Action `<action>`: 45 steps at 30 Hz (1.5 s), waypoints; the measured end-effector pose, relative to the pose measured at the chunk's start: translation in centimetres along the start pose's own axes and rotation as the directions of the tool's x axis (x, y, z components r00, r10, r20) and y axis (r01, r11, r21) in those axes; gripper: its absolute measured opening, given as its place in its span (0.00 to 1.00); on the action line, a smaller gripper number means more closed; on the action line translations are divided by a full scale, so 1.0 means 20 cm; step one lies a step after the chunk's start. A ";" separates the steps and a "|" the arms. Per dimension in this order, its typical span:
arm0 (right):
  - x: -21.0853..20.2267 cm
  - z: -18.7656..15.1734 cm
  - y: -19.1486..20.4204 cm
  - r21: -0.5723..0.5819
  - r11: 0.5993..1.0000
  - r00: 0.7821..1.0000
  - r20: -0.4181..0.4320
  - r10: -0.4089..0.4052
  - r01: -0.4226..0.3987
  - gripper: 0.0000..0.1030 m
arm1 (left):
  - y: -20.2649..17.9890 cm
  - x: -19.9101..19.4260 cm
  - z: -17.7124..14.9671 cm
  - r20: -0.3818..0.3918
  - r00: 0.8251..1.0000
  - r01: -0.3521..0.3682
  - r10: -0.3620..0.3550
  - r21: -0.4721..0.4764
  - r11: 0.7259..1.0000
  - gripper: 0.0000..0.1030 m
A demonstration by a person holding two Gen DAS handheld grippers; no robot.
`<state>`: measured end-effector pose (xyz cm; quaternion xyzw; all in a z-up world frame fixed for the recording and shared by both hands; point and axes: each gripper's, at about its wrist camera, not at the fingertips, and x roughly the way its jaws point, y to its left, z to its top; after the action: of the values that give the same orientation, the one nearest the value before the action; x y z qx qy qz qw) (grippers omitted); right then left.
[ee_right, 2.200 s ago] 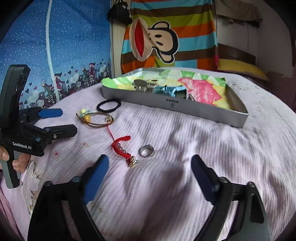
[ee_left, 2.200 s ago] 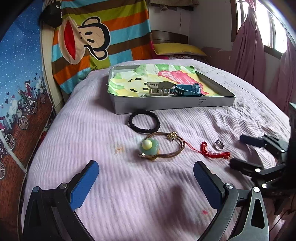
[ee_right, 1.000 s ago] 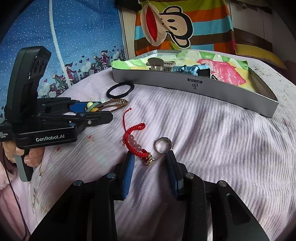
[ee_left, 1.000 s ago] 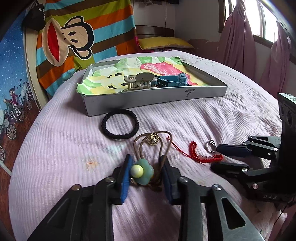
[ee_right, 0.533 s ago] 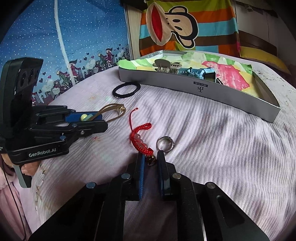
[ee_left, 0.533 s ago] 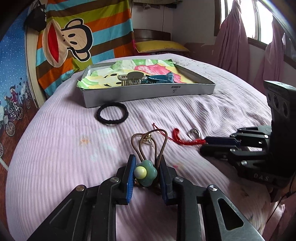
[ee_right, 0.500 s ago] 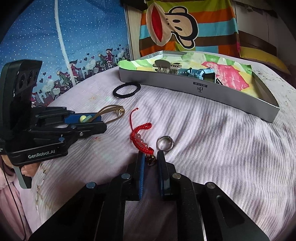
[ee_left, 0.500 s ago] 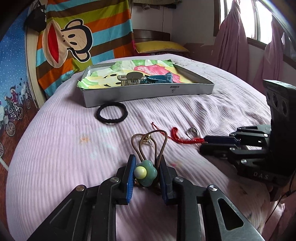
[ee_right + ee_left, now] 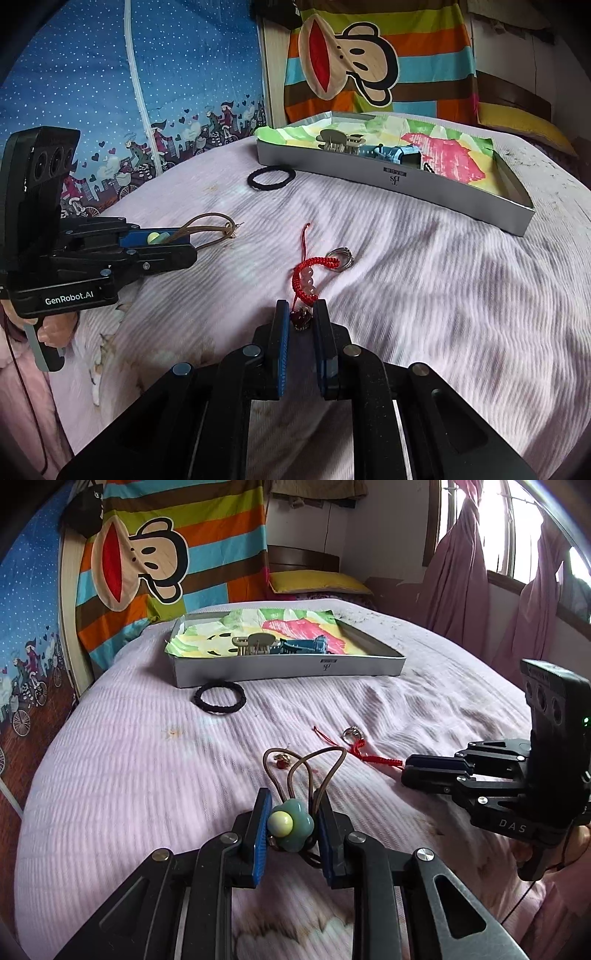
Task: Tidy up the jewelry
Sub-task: 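Carry the gold bracelet and red cord toward the tray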
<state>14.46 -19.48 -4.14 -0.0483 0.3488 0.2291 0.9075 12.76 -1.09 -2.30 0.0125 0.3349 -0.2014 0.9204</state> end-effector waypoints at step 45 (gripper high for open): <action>-0.28 -0.17 0.07 -0.054 0.998 0.999 0.030 -0.039 0.041 0.09 | -0.08 -0.06 -0.06 0.005 0.998 0.056 -0.056 -0.024 0.998 0.21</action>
<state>8.22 -21.20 -2.95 -0.0768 0.3283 0.2211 0.9151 10.56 -1.93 -2.27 -0.0083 0.3354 -0.2232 0.9152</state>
